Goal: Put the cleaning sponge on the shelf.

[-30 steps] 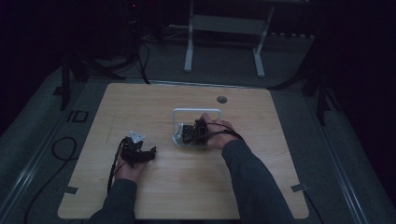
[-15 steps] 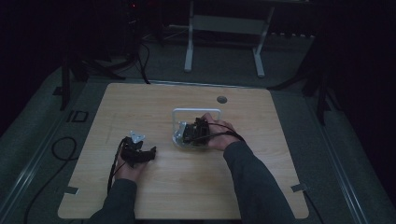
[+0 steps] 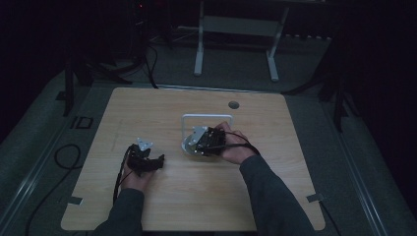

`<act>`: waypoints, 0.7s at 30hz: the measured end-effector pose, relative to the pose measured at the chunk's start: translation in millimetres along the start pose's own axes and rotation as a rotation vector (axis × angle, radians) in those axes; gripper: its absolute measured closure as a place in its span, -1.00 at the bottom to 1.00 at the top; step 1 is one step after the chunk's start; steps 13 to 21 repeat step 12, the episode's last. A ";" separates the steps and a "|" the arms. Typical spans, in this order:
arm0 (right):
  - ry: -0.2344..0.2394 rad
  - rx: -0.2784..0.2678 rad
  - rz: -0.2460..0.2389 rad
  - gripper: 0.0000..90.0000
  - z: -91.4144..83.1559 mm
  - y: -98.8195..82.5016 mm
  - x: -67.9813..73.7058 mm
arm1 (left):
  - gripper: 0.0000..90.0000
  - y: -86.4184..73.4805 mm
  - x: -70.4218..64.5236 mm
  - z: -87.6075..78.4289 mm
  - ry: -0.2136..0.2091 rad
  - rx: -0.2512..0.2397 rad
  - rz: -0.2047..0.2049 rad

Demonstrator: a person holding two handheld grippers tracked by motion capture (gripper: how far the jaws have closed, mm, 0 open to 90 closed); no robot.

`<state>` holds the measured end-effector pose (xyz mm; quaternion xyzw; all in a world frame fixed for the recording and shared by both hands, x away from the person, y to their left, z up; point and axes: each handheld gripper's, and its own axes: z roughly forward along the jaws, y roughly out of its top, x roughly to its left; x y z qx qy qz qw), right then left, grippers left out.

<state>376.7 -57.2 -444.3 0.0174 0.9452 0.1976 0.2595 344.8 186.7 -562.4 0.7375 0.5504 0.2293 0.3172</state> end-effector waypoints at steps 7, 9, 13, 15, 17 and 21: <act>0.053 -0.054 0.053 0.40 -8.1 -4.2 10.9 | -0.48 0.0 -0.1 0.0 -0.001 0.000 -0.002; 0.065 -0.075 0.076 0.40 -8.7 -6.0 13.8 | -0.48 0.0 -0.2 0.0 0.000 0.000 -0.001; 0.096 -0.105 0.113 0.39 -8.7 -9.4 18.4 | -0.48 0.0 -0.2 0.0 0.000 0.000 -0.003; 0.096 -0.105 0.113 0.39 -8.7 -9.4 18.4 | -0.48 0.0 -0.2 0.0 0.000 0.000 -0.003; 0.096 -0.105 0.113 0.39 -8.7 -9.4 18.4 | -0.48 0.0 -0.2 0.0 0.000 0.000 -0.003; 0.096 -0.105 0.113 0.39 -8.7 -9.4 18.4 | -0.48 0.0 -0.2 0.0 0.000 0.000 -0.003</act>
